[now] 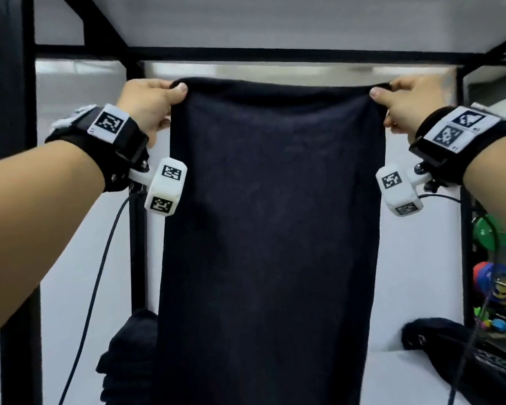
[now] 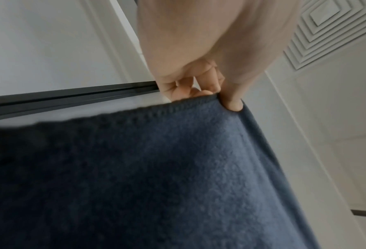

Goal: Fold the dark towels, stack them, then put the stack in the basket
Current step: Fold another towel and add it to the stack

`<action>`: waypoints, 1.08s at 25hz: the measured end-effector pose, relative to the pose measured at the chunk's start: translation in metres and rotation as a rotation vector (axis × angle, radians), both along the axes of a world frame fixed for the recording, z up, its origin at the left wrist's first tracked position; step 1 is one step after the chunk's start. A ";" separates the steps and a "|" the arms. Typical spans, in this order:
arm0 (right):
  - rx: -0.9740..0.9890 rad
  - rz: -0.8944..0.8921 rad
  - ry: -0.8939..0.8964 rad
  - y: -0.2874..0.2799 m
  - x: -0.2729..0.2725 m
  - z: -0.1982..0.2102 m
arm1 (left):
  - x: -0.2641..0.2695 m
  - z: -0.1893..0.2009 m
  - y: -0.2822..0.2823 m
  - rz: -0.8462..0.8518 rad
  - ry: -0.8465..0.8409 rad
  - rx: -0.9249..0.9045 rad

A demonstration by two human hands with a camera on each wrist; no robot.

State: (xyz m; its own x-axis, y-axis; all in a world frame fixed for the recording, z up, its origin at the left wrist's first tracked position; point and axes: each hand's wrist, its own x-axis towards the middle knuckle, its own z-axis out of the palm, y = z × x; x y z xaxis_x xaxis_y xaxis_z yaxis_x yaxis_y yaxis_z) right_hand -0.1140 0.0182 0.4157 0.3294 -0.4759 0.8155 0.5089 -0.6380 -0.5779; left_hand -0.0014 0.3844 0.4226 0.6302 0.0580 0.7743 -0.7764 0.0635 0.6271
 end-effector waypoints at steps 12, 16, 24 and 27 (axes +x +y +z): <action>0.086 0.125 0.066 -0.052 0.166 -0.014 | 0.162 -0.013 -0.046 0.104 0.096 0.066; 0.066 0.257 0.012 -0.085 0.219 0.007 | 0.205 0.016 -0.079 0.221 0.083 0.080; -0.040 0.277 -0.113 -0.103 0.227 0.040 | 0.211 0.048 -0.087 0.196 -0.086 0.069; -0.208 0.223 0.070 -0.093 0.203 0.019 | 0.197 0.034 -0.079 0.139 -0.060 0.066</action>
State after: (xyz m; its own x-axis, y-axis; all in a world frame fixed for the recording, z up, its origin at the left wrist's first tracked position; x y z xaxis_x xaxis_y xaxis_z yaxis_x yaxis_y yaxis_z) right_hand 0.0894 -0.0747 0.4352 0.4659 -0.2108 0.8594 0.6129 -0.6236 -0.4852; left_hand 0.1957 0.3055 0.4564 0.5721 0.0891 0.8154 -0.8110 -0.0871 0.5785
